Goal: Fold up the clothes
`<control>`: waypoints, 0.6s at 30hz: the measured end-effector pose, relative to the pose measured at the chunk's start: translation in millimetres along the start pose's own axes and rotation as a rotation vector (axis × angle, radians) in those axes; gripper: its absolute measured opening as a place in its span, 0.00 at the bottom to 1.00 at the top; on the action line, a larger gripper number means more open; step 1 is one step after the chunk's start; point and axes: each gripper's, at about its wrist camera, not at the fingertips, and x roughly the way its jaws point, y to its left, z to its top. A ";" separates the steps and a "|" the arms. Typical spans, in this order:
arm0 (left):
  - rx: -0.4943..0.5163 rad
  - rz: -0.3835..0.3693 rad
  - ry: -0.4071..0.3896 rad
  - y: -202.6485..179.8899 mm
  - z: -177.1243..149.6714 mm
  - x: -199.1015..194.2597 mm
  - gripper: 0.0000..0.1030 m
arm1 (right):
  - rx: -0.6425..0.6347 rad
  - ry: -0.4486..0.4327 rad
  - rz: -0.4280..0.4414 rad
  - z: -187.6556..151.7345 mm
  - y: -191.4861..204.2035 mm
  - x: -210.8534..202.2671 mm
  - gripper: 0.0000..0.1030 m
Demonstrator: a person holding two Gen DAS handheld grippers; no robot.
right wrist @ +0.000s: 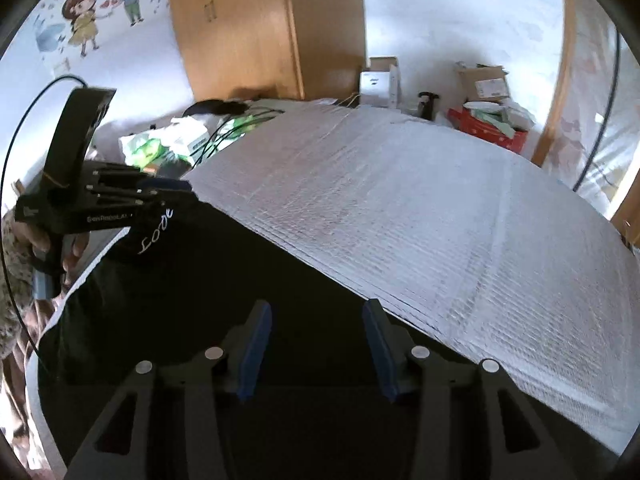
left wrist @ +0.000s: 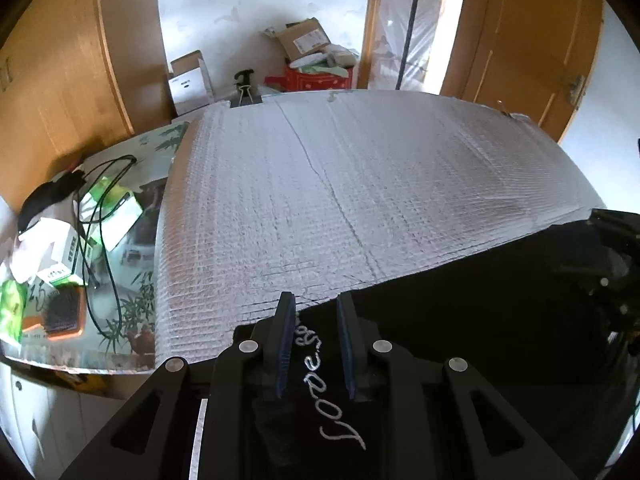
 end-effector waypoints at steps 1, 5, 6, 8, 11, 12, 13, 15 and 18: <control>0.003 -0.007 0.004 0.8 0.4 1.6 0.21 | -0.004 0.005 0.004 2.0 0.0 4.2 0.47; 0.036 -0.004 0.022 1.6 -0.1 6.7 0.21 | 0.009 0.052 0.016 10.0 -7.6 22.8 0.47; 0.046 -0.006 0.023 1.5 -0.6 6.7 0.21 | 0.009 0.059 0.014 10.9 -9.3 25.8 0.48; 0.064 -0.007 0.021 1.3 -1.1 6.6 0.22 | 0.005 0.072 0.008 11.8 -13.0 32.8 0.48; 0.080 0.004 0.025 1.5 -1.7 10.4 0.26 | 0.009 0.065 0.010 11.2 -14.3 35.6 0.48; 0.088 0.010 0.027 0.9 -2.2 11.8 0.28 | 0.004 0.065 0.008 11.1 -13.7 35.5 0.49; 0.096 0.015 0.028 0.3 -2.7 13.3 0.29 | -0.006 0.065 0.004 10.9 -12.0 35.7 0.49; 0.105 0.009 0.024 0.0 -3.6 12.9 0.30 | -0.029 0.065 0.000 9.9 -8.2 35.4 0.50; 0.115 -0.020 0.014 1.9 -5.7 9.5 0.33 | -0.040 0.064 0.011 8.0 -7.9 36.4 0.50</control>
